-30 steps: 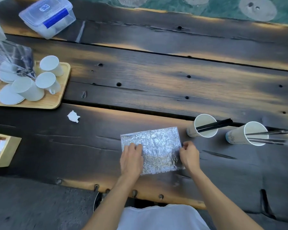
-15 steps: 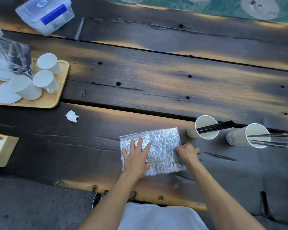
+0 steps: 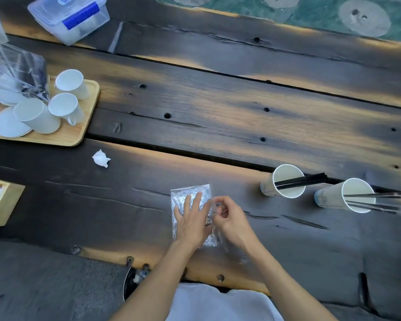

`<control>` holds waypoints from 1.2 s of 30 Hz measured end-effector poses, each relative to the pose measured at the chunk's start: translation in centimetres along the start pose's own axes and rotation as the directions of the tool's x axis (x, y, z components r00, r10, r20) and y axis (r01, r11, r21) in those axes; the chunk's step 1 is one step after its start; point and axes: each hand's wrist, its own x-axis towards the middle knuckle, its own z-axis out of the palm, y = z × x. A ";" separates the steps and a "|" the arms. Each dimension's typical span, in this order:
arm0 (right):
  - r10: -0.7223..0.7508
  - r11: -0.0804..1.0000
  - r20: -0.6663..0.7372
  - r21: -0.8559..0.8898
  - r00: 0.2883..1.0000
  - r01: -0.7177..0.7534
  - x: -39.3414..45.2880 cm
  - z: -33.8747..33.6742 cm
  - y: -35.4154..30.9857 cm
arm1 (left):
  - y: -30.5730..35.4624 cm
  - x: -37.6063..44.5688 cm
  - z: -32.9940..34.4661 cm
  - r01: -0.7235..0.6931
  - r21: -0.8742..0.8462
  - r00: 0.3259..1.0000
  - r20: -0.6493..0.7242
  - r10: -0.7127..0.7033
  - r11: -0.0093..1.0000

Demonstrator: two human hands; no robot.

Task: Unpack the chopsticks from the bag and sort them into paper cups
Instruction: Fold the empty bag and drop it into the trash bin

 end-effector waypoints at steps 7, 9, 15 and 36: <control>0.042 0.975 0.192 -0.221 0.980 0.002 0.6 3.8 1.2 | -3.8 -2.3 -2.0 0.232 -0.623 0.867 -0.216 -0.450 0.747; 0.075 0.974 0.228 -0.227 0.971 -0.022 0.9 4.2 1.6 | -5.4 -2.9 -2.3 0.325 -0.680 0.775 -0.208 -0.597 0.657; 0.162 0.979 0.216 -0.154 0.963 -0.130 1.6 4.6 2.2 | -4.7 -2.8 -2.2 0.112 -0.562 0.900 -0.293 -0.324 0.820; 0.445 0.890 -0.025 0.122 0.895 -0.439 4.1 2.3 1.7 | -5.1 2.0 -4.1 0.304 -0.704 0.931 0.077 -0.357 0.642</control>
